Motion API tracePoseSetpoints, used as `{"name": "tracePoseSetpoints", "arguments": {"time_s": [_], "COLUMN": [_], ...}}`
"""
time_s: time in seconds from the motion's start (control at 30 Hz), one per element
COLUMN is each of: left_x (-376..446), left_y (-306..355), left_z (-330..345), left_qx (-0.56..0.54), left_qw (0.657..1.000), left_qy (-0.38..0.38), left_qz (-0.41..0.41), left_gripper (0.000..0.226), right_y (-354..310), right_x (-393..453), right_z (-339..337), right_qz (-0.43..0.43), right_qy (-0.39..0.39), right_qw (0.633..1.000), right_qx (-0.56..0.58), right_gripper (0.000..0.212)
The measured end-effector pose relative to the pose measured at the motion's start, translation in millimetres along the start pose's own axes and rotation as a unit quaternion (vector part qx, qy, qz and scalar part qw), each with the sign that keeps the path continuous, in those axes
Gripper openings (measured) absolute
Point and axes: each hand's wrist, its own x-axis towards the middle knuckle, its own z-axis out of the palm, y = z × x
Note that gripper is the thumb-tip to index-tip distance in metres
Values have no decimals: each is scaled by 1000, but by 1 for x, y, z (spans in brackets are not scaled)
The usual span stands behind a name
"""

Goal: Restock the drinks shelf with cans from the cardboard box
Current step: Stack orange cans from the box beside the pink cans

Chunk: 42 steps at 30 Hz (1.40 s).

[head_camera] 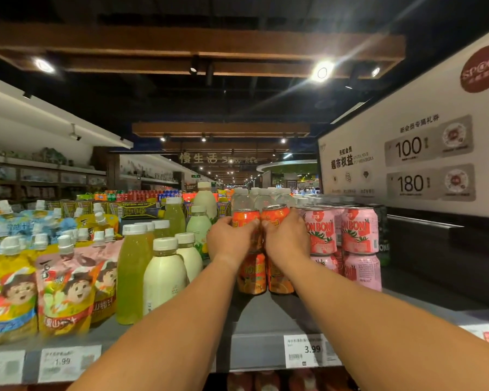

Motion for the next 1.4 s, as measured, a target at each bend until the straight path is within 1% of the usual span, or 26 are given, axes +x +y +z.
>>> {"name": "tracePoseSetpoints", "arguments": {"time_s": [0.03, 0.17, 0.23, 0.33, 0.47, 0.53, 0.57, 0.67, 0.73, 0.8, 0.93, 1.07, 1.2, 1.4], "left_x": [-1, 1, 1, 2, 3, 3, 2, 1, 1, 2, 2, 2, 0, 0], "left_y": [-1, -10, -11, -14, -18, -18, -16, -17, -20, -20, -23, -26, -26, -26], "left_z": [1, 5, 6, 7, 11, 10, 9, 8, 9, 9, 10, 10, 10, 10], "left_qx": [-11, -33, -43, -75, -79, -72, -62, -51, -35, -21, 4, 4, 22, 31], "left_qw": [1000, 999, 999, 997, 997, 997, 998, 998, 999, 999, 999, 999, 998, 997], "left_qy": [7, 26, 21, 5, -6, -14, -17, -25, -34, -39, -45, -50, -57, -64], "left_qz": [-6, -11, -7, 2, 12, 14, 13, 5, 2, 0, -16, -20, -29, -25], "left_gripper": [39, 44, 45, 60, 65, 63, 57, 30, 21, 25, 33, 31, 36, 40], "right_y": [-1, -3, -1, 1, 5, 9, 10, 12, 14, 16, 20, 24, 27, 30], "right_x": [1, 6, 8, 11, 10, 7, 6, 0, -4, -8, -13, -14, -16, -16], "right_z": [3, 13, 18, 23, 28, 30, 30, 29, 30, 31, 32, 32, 33, 34], "right_qz": [3, 23, 35, 41, 34, 19, 13, -7, -23, -36, -50, -61, -52, -47], "right_qy": [-2, -11, -9, 10, 30, 36, 38, 42, 39, 40, 43, 50, 43, 43], "right_qw": [1000, 999, 999, 999, 999, 999, 998, 997, 995, 993, 988, 980, 979, 976], "right_qx": [5, 26, 28, 14, -14, -34, -41, -65, -88, -104, -141, -181, -192, -208], "right_gripper": [71, 70, 68, 67, 64, 67, 69, 76, 81, 82, 78, 78, 81, 78]}}
